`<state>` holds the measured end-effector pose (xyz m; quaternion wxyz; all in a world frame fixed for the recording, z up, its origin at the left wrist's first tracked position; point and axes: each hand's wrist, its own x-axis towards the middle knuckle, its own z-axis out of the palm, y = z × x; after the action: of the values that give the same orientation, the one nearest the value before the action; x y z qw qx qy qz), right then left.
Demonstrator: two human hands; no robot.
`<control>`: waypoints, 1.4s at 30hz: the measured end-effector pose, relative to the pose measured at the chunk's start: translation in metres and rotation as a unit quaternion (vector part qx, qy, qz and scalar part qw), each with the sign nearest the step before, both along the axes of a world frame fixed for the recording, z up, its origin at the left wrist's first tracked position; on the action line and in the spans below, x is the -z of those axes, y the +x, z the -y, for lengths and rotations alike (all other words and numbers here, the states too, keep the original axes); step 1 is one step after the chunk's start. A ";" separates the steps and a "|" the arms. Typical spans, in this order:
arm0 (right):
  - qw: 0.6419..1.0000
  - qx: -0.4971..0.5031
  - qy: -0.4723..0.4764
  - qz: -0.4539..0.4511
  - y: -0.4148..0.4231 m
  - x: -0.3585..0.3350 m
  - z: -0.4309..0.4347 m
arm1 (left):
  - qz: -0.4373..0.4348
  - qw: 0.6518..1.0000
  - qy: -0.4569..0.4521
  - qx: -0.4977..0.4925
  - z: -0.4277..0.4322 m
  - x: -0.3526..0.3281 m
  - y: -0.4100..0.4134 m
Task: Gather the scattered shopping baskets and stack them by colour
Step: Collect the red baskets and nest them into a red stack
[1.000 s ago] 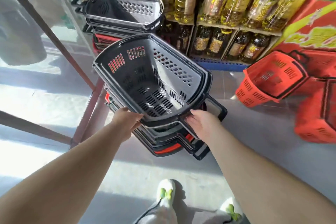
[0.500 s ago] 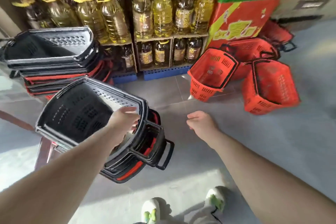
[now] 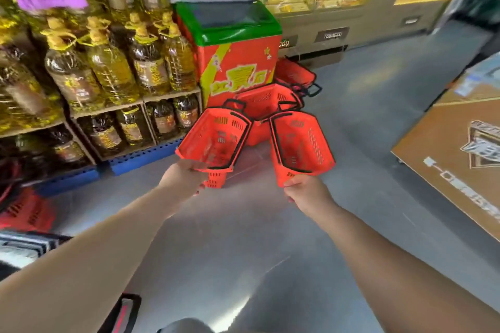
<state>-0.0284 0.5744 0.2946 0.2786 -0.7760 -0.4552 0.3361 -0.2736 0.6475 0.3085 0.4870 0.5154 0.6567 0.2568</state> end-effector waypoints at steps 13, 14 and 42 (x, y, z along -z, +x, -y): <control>0.999 -0.016 -0.030 -0.029 0.093 0.031 -0.210 | -0.023 0.997 -0.070 -0.004 -0.194 0.050 0.094; 0.999 -0.021 -0.029 -0.027 0.096 0.031 -0.228 | -0.021 0.998 -0.067 -0.008 -0.212 0.051 0.098; 0.926 -0.346 -0.123 0.084 0.174 0.193 -0.620 | -0.089 0.951 -0.191 -0.226 -0.454 0.232 0.200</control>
<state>0.1456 1.1947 0.1017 0.0079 -0.6237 -0.6726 0.3981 -0.0737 1.1011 0.0769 0.4452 0.2713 0.8336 0.1826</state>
